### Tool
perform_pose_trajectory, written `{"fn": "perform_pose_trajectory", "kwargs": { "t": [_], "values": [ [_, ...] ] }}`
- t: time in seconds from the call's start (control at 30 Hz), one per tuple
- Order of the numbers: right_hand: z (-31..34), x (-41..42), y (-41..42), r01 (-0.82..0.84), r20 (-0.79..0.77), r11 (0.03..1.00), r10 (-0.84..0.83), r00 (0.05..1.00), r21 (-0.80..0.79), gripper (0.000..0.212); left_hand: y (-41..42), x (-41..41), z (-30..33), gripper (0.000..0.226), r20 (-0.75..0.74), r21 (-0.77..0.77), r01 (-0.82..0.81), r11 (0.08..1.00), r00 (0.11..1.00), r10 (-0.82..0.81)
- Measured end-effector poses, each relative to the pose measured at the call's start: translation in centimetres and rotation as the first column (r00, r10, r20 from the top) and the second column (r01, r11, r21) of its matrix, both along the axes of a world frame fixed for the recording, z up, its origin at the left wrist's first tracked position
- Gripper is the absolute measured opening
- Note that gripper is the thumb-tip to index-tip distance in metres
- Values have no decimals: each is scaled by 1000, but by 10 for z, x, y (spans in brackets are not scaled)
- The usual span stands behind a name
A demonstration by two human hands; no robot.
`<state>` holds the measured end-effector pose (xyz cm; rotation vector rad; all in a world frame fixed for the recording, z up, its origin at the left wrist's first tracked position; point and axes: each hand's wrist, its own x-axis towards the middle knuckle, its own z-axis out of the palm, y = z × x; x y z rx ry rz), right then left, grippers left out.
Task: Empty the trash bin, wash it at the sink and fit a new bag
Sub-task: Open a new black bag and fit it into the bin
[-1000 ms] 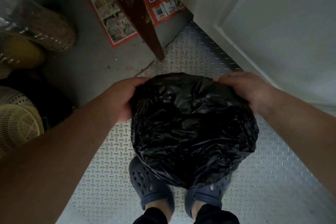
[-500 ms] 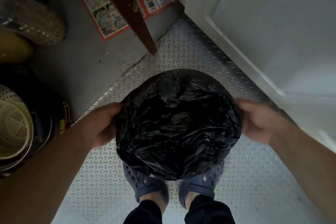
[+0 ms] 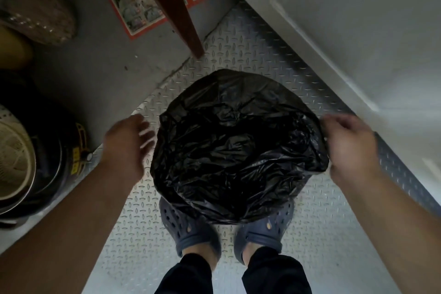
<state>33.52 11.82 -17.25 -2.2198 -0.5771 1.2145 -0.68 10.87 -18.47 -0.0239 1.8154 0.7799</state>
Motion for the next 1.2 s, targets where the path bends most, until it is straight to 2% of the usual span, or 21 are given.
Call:
{"fn": "perform_pose_trajectory", "kwargs": {
  "t": [0.03, 0.07, 0.1, 0.13, 0.17, 0.23, 0.27, 0.3, 0.33, 0.43, 0.6, 0.9, 1.07, 1.2],
  "values": [
    [17, -2, 0, -146, 183, 982, 122, 976, 119, 7, -3, 1, 16, 14, -246, 47, 94, 994, 966, -80],
    [35, -7, -2, -335, 342, 917, 250, 906, 217, 11, -8, 5, 34, 11, -465, 65, 237, 969, 867, -180],
    [50, -14, -5, -534, 463, 798, 375, 803, 279, 12, -15, 13, 52, 9, -609, 57, 422, 905, 733, -304],
    [62, -25, -9, -701, 538, 653, 496, 681, 286, 11, -22, 24, 68, 12, -700, 32, 627, 779, 570, -430],
    [68, -37, -14, -821, 567, 508, 607, 556, 261, 12, -28, 38, 80, 14, -759, 3, 802, 598, 391, -521],
    [67, -61, -21, -939, 532, 296, 774, 344, 176, 16, -35, 65, 85, 21, -804, -61, 983, 176, 56, -591],
    [61, -71, -21, -966, 494, 232, 830, 260, 118, 18, -37, 76, 81, 25, -804, -81, 997, 17, -55, -592],
    [54, -78, -20, -981, 450, 186, 873, 188, 50, 20, -38, 85, 74, 29, -787, -108, 990, -85, -138, -601],
    [46, -83, -17, -988, 406, 154, 904, 134, -17, 24, -37, 89, 67, 35, -755, -153, 978, -140, -207, -623],
    [23, -86, -6, -983, 341, 91, 940, 32, -159, 31, -28, 90, 47, 55, -612, -317, 929, -192, -355, -707],
    [-1, -89, 8, -963, 234, 90, 972, 29, -255, 44, -12, 92, 19, 72, -475, -395, 885, -246, -426, -770],
    [-26, -103, 23, -943, 57, 110, 994, 97, -315, 49, 0, 105, -11, 64, -318, -380, 913, -150, -281, -905],
    [-49, -104, 23, -947, -43, 104, 992, 123, -305, 49, 4, 107, -26, 69, -248, -363, 923, -130, -230, -941],
    [-65, -108, 24, -939, -127, 103, 980, 152, -329, 50, 7, 108, -37, 64, -214, -360, 925, -118, -205, -955]
  ]
}}
